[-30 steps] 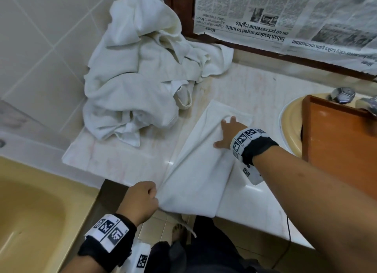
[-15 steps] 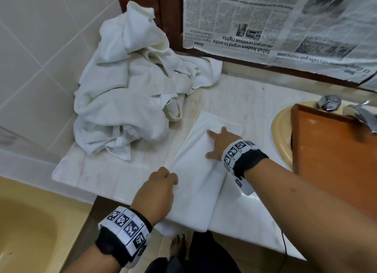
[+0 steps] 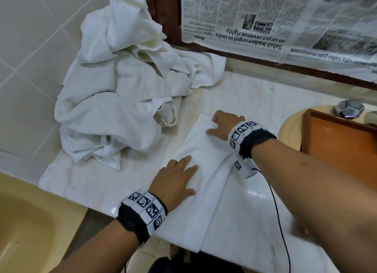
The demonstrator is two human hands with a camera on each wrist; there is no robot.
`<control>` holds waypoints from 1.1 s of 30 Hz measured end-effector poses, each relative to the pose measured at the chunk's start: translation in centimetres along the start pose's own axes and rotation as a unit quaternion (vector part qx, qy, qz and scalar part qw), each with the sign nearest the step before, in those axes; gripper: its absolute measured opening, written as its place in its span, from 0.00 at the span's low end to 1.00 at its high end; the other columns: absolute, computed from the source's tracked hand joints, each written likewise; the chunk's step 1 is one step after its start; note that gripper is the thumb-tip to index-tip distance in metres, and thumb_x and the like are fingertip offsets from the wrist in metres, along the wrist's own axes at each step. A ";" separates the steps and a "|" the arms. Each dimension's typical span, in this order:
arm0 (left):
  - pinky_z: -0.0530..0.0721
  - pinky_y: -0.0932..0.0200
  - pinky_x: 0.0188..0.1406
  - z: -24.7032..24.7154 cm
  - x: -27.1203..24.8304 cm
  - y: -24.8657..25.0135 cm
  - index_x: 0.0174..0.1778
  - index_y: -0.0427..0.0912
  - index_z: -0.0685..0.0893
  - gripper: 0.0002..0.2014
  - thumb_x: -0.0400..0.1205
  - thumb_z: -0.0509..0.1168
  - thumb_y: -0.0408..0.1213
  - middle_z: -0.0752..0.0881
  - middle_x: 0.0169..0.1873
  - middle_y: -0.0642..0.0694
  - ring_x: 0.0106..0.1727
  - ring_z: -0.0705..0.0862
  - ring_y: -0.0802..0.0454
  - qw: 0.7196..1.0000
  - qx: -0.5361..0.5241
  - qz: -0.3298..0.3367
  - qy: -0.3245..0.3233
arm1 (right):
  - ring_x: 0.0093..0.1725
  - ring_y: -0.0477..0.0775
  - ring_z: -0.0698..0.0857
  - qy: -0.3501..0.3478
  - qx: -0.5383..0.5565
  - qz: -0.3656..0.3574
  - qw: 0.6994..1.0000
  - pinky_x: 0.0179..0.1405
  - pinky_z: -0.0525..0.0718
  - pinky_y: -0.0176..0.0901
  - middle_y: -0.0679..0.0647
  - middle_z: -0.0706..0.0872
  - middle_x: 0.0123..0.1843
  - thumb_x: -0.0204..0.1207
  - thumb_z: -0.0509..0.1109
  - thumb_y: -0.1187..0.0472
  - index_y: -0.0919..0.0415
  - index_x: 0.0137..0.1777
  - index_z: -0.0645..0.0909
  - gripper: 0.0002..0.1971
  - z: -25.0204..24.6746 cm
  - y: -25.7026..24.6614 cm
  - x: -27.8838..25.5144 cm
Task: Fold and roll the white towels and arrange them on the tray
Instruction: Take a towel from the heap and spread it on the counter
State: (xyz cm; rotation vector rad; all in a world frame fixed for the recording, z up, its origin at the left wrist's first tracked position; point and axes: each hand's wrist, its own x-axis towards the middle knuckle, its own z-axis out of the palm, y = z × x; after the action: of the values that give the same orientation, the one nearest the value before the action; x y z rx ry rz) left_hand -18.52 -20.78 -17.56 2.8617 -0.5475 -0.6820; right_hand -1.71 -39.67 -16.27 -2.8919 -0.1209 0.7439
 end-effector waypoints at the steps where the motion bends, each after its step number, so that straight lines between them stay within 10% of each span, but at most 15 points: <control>1: 0.72 0.50 0.72 0.0 0.0 0.0 0.86 0.56 0.55 0.37 0.83 0.63 0.58 0.47 0.87 0.51 0.81 0.59 0.44 1.000 0.000 0.000 -0.001 | 0.64 0.59 0.80 -0.013 0.002 -0.006 1.000 0.69 0.66 0.55 0.50 0.83 0.62 0.80 0.68 0.42 0.51 0.65 0.76 0.18 -0.4 0.1 0.4; 5: 0.72 0.50 0.72 0.2 0.4 0.4 0.87 0.58 0.49 0.39 0.84 0.61 0.59 0.41 0.87 0.51 0.81 0.58 0.44 1.000 0.015 0.011 -0.017 | 0.59 0.58 0.83 0.037 0.023 -0.006 0.999 0.68 0.64 0.55 0.48 0.82 0.49 0.84 0.62 0.51 0.49 0.54 0.78 0.06 -0.7 0.6 0.9; 11: 0.64 0.47 0.76 -0.2 1.7 2.1 0.87 0.55 0.41 0.43 0.83 0.57 0.64 0.35 0.86 0.47 0.84 0.50 0.41 0.995 0.072 -0.005 -0.067 | 0.65 0.59 0.78 0.131 0.059 0.017 0.989 0.66 0.69 0.54 0.53 0.76 0.67 0.79 0.70 0.48 0.49 0.68 0.75 0.19 0.0 1.8 -2.7; 19: 0.63 0.40 0.76 -4.5 12.6 3.7 0.87 0.51 0.48 0.33 0.89 0.52 0.55 0.44 0.87 0.41 0.83 0.54 0.34 0.990 0.125 -0.030 -0.051 | 0.64 0.59 0.81 0.027 0.000 -0.073 0.997 0.62 0.78 0.51 0.54 0.79 0.65 0.85 0.62 0.51 0.53 0.69 0.80 0.16 1.3 2.6 -12.3; 24: 0.65 0.43 0.75 -8.6 19.6 4.5 0.85 0.50 0.55 0.25 0.90 0.49 0.43 0.50 0.85 0.40 0.82 0.59 0.37 0.991 0.075 -0.061 -0.090 | 0.71 0.59 0.78 -0.018 -0.057 -0.013 0.998 0.67 0.74 0.53 0.52 0.65 0.84 0.87 0.55 0.50 0.50 0.78 0.71 0.21 3.9 4.8 -11.5; 33: 0.77 0.49 0.66 -7.2 7.0 3.7 0.64 0.55 0.85 0.20 0.85 0.54 0.56 0.80 0.67 0.49 0.67 0.79 0.45 0.996 -0.081 0.023 0.010 | 0.84 0.58 0.59 -0.056 -0.194 0.076 0.976 0.77 0.65 0.60 0.52 0.57 0.87 0.86 0.54 0.46 0.55 0.85 0.59 0.30 0.0 6.9 -4.2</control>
State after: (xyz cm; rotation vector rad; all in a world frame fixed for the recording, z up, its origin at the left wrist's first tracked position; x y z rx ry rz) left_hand -10.57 -26.41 -13.15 2.6949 -0.5272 -0.6578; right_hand -5.12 -46.97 -15.46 -3.2554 -0.0650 1.0137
